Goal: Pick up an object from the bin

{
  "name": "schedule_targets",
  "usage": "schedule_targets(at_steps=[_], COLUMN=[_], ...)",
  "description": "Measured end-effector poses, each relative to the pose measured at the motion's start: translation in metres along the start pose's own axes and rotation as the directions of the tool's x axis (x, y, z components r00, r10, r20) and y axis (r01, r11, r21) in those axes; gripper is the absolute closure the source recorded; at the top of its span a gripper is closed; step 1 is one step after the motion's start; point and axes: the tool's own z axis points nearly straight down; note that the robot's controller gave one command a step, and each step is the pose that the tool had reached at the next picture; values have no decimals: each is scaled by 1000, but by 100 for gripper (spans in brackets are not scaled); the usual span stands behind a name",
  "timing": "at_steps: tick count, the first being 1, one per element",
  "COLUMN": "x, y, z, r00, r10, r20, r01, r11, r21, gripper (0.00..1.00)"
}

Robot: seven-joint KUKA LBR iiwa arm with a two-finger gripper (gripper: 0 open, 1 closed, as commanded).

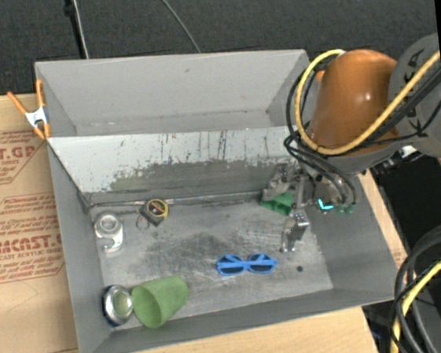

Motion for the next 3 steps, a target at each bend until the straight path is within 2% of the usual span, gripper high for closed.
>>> schedule_targets(at_steps=[1, 2, 3], x=[2, -1, 7], y=[33, 34, 72], z=[128, 123, -13], r00=[986, 985, 985], r10=[-168, -169, -174], r20=[16, 23, 14], r01=[168, 169, 174], r11=[986, 986, 985], r21=[3, 4, 2], gripper=[0, 100, 100])
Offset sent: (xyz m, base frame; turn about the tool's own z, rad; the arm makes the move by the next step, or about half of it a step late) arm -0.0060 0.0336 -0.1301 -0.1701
